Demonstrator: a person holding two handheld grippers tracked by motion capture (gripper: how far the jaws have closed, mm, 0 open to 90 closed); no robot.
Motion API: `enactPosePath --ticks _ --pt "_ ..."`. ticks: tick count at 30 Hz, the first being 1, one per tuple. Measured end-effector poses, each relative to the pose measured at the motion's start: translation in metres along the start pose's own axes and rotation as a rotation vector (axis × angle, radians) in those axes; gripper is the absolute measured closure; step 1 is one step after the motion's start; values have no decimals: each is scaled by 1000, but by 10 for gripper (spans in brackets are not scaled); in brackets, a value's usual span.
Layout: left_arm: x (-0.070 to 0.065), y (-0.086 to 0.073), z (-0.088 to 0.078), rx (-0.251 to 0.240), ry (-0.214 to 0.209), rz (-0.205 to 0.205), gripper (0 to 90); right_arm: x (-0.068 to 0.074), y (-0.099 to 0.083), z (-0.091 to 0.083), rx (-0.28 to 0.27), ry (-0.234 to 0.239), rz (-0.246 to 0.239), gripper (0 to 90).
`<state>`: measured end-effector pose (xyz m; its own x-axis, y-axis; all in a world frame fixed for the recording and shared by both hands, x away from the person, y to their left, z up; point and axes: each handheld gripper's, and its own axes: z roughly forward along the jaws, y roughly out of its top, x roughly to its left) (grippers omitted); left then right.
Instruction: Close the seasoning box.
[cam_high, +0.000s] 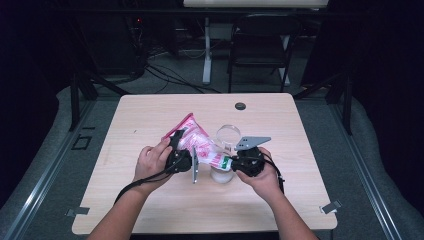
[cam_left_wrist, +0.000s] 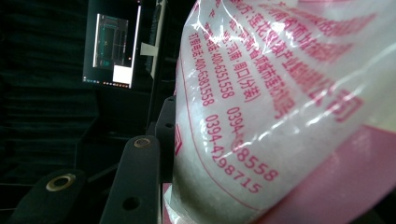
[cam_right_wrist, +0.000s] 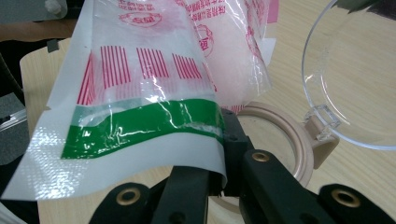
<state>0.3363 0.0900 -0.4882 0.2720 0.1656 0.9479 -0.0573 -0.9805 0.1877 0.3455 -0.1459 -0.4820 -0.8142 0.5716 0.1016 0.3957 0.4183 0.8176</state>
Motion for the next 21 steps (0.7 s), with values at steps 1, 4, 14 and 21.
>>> enactPosePath --ticks 1,4,14,21 --pt "0 0 0 -1 0 1 640 0 0 0 -1 1 1 900" --pt "1 0 -1 -2 2 4 640 0 0 1 1 2 2 900" --pt "2 1 -1 -3 9 9 640 -1 -1 1 -2 3 5 900" --pt "2 2 -1 -8 12 11 640 -1 -1 1 -4 -1 8 900"
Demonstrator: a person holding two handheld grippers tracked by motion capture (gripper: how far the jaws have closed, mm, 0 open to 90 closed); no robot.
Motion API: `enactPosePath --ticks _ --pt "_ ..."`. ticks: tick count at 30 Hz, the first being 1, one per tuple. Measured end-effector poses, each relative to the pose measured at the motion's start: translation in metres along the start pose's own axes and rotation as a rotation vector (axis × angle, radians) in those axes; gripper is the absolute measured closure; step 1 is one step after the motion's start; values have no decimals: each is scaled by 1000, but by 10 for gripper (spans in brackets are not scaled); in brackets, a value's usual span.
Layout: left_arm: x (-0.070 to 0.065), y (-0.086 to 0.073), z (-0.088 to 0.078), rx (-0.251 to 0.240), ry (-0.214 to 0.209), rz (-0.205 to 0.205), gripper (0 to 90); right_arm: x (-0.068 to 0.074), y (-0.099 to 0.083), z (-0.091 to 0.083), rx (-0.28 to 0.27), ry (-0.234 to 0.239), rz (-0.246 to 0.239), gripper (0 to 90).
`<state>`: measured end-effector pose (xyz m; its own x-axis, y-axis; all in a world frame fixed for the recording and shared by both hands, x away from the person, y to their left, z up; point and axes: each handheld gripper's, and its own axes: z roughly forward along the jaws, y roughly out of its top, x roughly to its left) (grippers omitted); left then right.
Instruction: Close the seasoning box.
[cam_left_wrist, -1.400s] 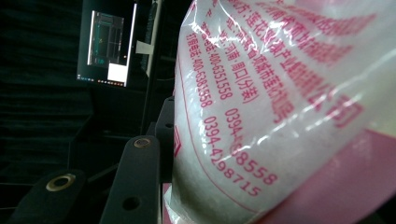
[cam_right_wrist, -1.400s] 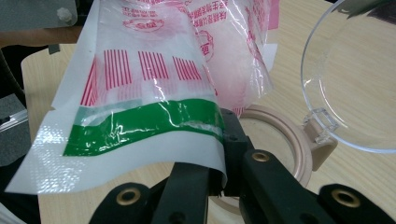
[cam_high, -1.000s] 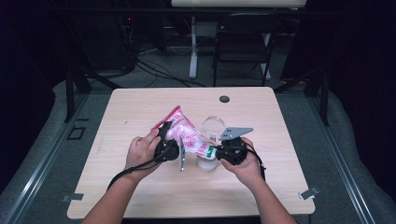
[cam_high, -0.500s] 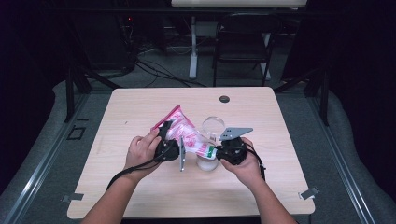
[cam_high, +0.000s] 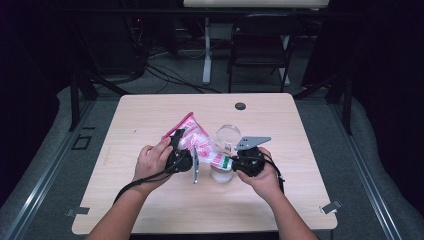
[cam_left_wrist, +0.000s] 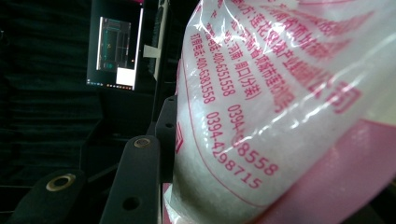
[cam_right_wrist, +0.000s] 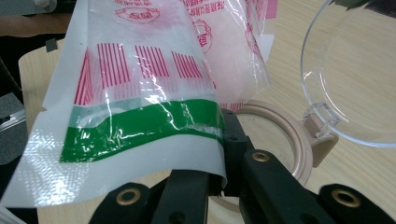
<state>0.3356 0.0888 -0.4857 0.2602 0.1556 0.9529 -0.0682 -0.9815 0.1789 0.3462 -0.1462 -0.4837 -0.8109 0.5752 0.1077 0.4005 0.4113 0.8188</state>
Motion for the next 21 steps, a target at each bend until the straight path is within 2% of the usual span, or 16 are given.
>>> enactPosePath --ticks 21 --pt "-2 3 -1 -4 22 36 640 -5 -4 2 12 -3 5 900"
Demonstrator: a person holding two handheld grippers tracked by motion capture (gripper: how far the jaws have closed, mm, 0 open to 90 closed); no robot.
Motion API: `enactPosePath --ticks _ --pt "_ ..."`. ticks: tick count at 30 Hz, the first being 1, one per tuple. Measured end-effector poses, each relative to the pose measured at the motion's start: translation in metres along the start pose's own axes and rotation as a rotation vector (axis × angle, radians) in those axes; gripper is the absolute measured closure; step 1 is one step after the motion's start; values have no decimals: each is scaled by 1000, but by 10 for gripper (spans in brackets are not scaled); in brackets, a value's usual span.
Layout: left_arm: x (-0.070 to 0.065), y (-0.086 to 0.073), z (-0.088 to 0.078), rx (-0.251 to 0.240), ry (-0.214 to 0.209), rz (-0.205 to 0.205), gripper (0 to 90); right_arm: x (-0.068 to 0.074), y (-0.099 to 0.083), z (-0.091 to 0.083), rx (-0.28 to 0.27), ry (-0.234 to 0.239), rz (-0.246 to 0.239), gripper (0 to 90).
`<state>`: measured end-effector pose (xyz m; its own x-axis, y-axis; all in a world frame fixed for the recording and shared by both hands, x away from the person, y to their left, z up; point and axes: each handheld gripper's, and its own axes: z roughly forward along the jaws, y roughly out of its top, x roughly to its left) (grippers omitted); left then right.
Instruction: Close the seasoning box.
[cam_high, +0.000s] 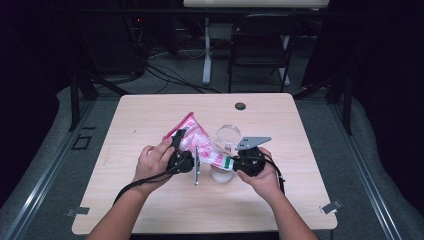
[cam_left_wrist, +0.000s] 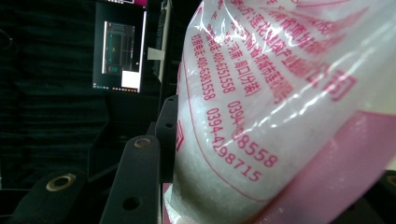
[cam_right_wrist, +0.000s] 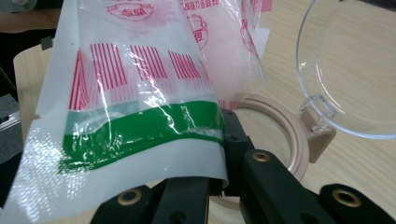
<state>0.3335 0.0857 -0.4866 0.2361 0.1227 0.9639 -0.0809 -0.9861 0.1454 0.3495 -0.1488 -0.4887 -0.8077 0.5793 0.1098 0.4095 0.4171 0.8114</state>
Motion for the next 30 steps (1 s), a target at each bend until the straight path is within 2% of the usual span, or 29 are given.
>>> enactPosePath --ticks 16,30 --pt "2 3 -3 -4 28 38 641 0 -1 1 2 2 3 900" --pt "5 7 -4 -8 35 53 641 -2 -2 0 0 1 7 900"
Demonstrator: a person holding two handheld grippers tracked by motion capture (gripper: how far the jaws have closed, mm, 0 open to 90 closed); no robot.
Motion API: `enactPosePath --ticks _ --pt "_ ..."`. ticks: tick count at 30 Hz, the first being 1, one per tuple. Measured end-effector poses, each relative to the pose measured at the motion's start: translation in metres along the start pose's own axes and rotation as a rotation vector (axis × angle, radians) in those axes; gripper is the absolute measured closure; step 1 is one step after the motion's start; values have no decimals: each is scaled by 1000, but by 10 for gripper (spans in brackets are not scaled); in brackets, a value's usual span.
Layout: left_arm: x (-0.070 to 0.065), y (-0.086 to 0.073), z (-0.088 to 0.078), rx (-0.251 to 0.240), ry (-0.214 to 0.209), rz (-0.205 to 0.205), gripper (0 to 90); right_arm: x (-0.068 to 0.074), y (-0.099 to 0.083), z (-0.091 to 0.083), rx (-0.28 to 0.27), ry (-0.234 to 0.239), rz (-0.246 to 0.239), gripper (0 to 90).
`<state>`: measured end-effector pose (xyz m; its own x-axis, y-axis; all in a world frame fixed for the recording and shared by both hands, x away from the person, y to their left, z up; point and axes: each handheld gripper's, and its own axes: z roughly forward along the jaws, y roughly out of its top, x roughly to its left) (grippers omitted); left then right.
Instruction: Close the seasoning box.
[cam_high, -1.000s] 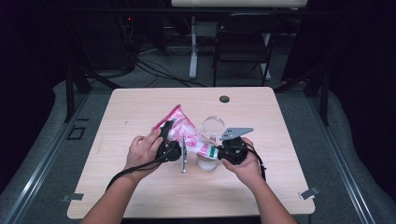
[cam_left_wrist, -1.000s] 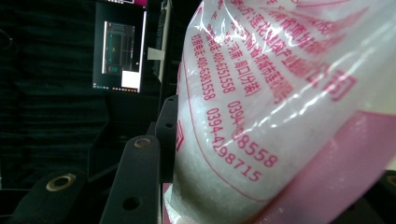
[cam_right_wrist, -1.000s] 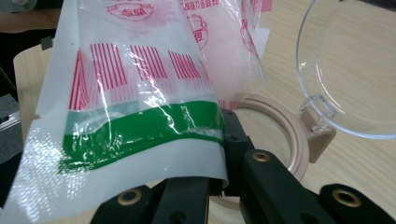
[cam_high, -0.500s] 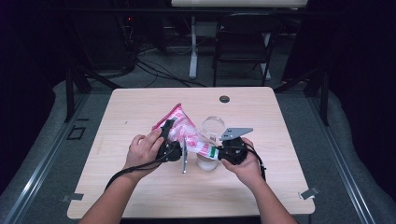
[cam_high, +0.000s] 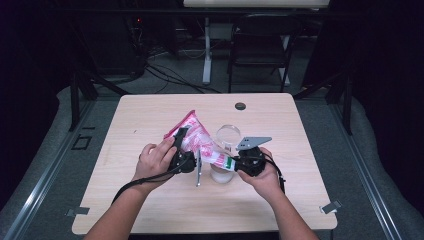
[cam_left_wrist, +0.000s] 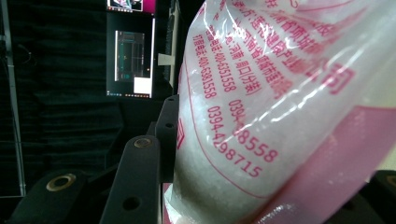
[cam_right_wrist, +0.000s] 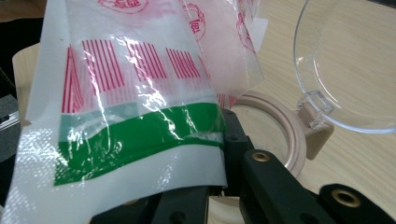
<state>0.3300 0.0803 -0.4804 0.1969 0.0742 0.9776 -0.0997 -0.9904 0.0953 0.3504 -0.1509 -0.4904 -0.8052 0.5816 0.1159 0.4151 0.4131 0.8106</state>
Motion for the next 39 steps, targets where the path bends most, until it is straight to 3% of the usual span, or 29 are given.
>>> enactPosePath --ticks 39 --pt "2 6 -4 -3 7 30 645 -2 -2 -4 -2 -9 -4 900"
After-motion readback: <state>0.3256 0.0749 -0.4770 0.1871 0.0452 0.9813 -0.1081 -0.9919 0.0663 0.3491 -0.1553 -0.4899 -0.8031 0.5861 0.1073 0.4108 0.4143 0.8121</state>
